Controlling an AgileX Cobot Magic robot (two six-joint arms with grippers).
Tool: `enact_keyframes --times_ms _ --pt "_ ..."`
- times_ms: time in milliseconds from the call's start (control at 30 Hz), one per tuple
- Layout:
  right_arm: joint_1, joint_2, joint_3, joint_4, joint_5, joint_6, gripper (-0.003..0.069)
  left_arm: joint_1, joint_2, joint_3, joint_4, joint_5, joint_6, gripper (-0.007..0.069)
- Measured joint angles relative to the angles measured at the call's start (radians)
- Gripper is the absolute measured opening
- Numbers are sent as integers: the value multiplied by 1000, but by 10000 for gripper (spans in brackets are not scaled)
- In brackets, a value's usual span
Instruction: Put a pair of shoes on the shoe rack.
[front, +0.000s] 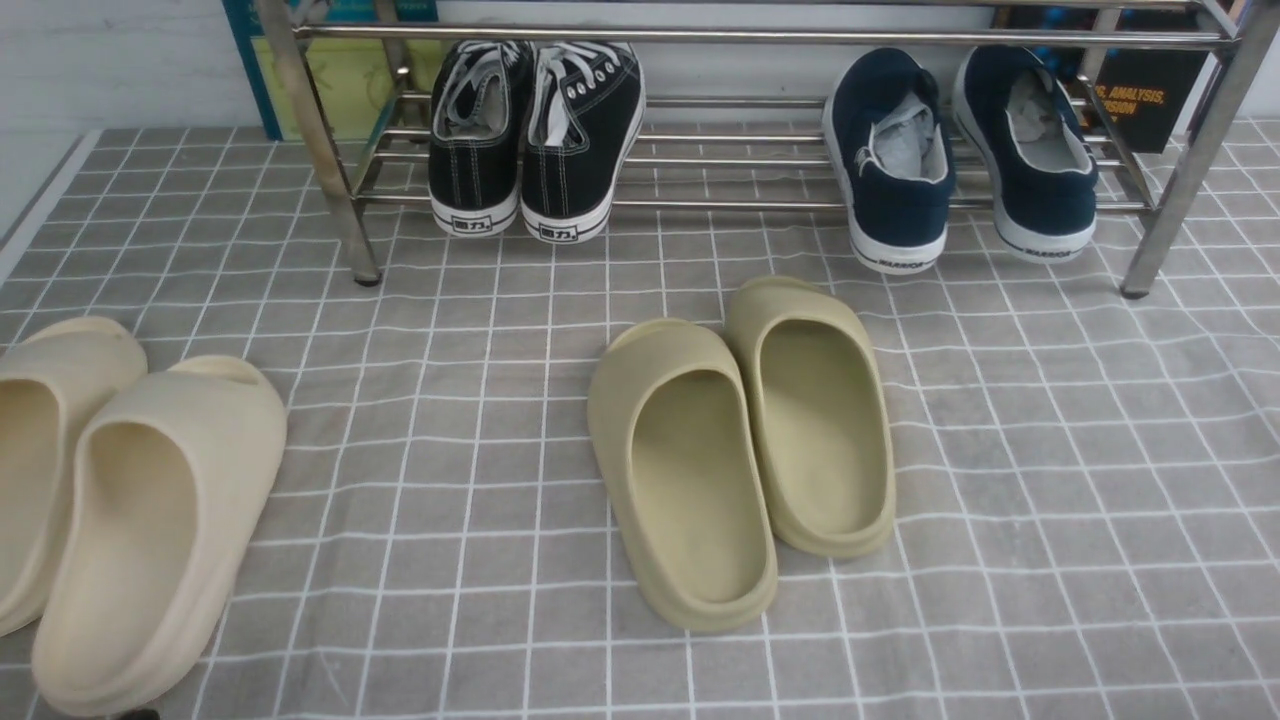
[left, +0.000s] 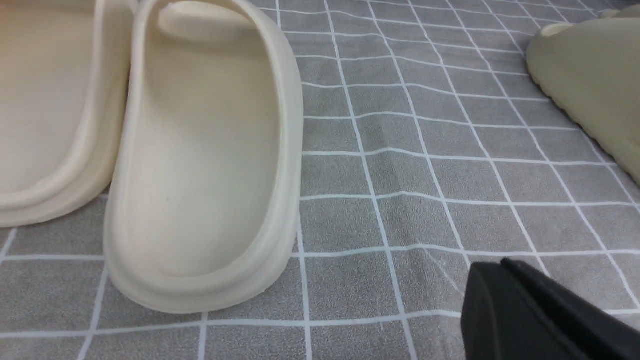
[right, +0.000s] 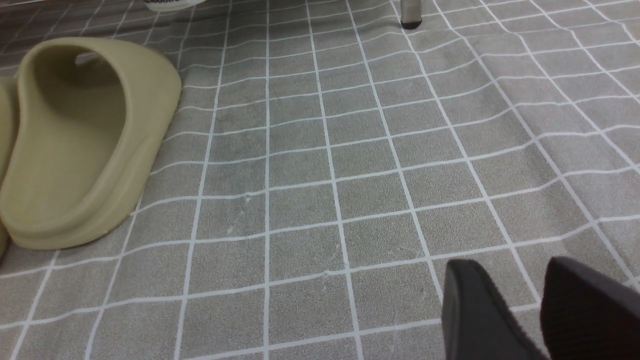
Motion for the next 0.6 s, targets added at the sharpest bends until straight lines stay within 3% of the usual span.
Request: enact_keyframes --times_ms 233,600 --pt "0 0 0 0 0 0 239 78 0 0 7 0 6 -13" --pt "0 0 0 0 0 0 239 80 0 0 2 0 6 -13"
